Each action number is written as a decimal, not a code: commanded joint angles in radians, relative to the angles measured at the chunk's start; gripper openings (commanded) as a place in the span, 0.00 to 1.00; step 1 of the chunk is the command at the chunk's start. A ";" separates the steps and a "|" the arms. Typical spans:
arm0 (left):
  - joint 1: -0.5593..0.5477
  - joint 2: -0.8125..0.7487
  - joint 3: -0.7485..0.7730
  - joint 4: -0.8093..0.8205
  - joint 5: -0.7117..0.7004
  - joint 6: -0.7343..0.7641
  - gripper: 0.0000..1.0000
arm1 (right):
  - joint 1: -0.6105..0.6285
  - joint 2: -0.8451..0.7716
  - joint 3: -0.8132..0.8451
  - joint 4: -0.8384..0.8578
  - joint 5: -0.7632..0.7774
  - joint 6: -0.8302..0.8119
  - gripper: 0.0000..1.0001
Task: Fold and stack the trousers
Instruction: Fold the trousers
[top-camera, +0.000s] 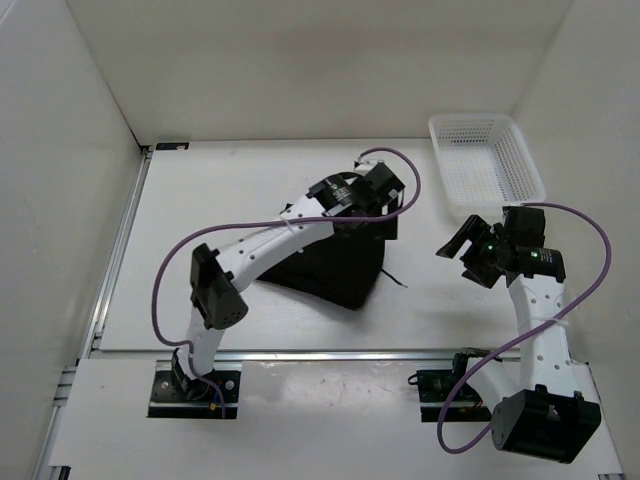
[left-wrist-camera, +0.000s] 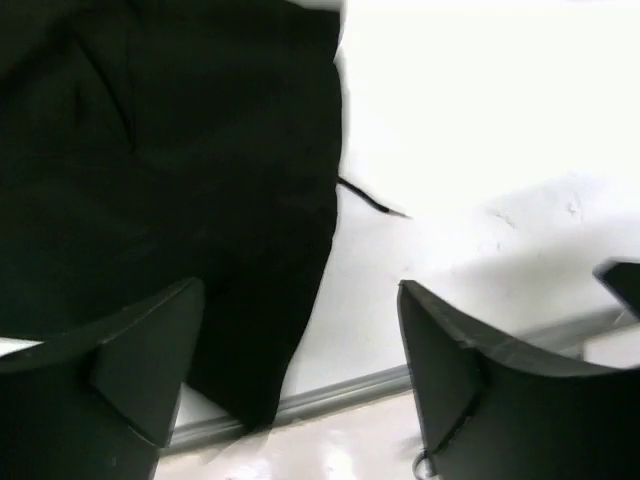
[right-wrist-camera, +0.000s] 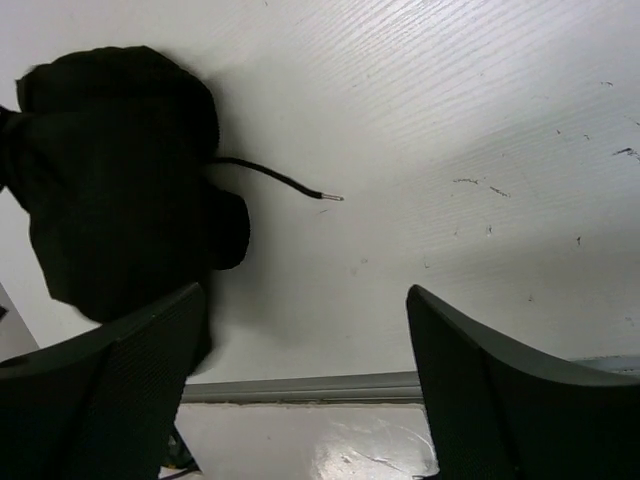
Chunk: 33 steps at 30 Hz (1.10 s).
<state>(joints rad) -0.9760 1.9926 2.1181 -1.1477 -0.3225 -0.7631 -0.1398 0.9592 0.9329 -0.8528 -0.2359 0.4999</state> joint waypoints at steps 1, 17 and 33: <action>-0.019 0.041 0.132 -0.038 0.033 0.007 1.00 | 0.005 -0.016 0.012 -0.009 0.020 -0.023 0.88; 0.223 -0.422 -0.343 0.003 -0.020 0.067 0.53 | 0.385 0.220 0.003 0.213 -0.103 -0.052 0.88; 0.241 -0.445 -0.392 -0.017 -0.020 0.067 0.53 | 0.558 0.628 0.084 0.492 -0.065 -0.032 0.38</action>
<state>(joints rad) -0.7326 1.5776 1.7332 -1.1599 -0.3332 -0.7033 0.3725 1.5879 0.9577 -0.4160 -0.3153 0.4587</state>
